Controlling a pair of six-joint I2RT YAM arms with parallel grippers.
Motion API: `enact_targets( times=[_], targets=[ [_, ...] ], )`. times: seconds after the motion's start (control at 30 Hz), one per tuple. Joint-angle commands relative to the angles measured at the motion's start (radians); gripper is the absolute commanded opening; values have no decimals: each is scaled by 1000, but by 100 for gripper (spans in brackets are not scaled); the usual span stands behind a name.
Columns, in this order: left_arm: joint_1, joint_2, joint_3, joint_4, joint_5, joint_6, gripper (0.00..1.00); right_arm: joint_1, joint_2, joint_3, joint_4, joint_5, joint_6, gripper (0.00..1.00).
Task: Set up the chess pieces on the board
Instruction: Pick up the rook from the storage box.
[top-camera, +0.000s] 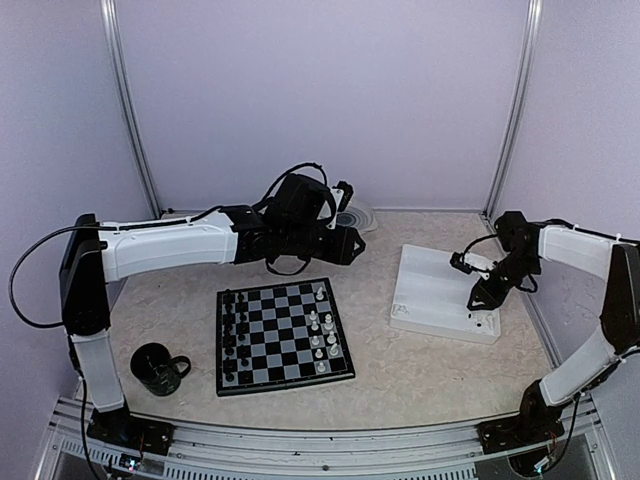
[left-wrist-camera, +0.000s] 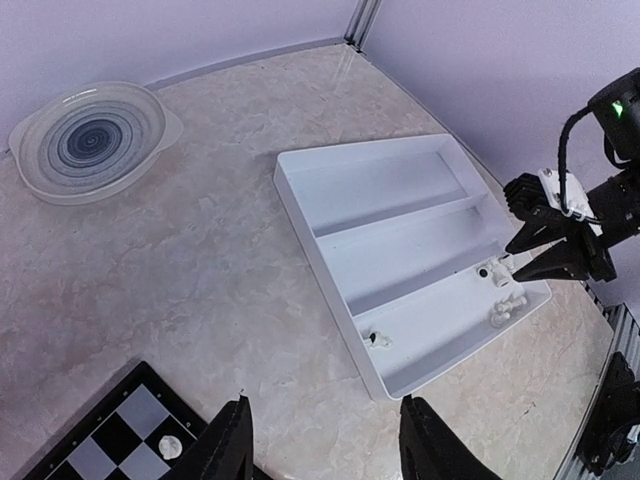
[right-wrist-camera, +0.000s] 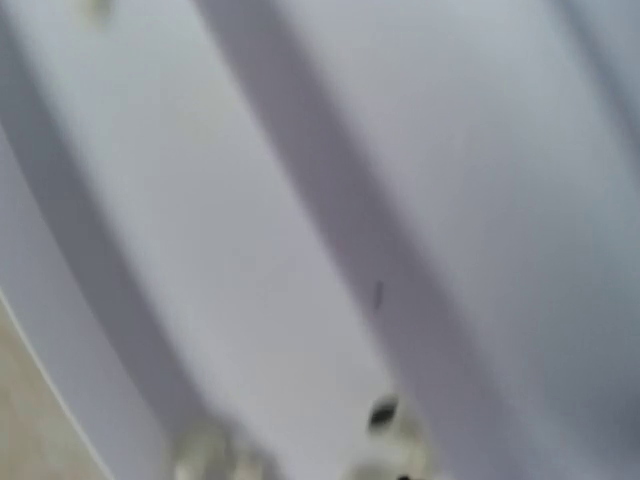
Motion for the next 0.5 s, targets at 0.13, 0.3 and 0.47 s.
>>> enact_targets(
  times=[0.13, 0.3, 0.47],
  targets=[
    [32, 69, 69, 3, 91, 1, 51, -31, 75, 9, -131, 59, 103, 35],
    [41, 77, 70, -7, 91, 9, 52, -42, 98, 31, -139, 103, 166, 40],
    [48, 72, 58, -2, 92, 14, 52, -91, 127, 54, -152, 109, 179, 38]
  ],
)
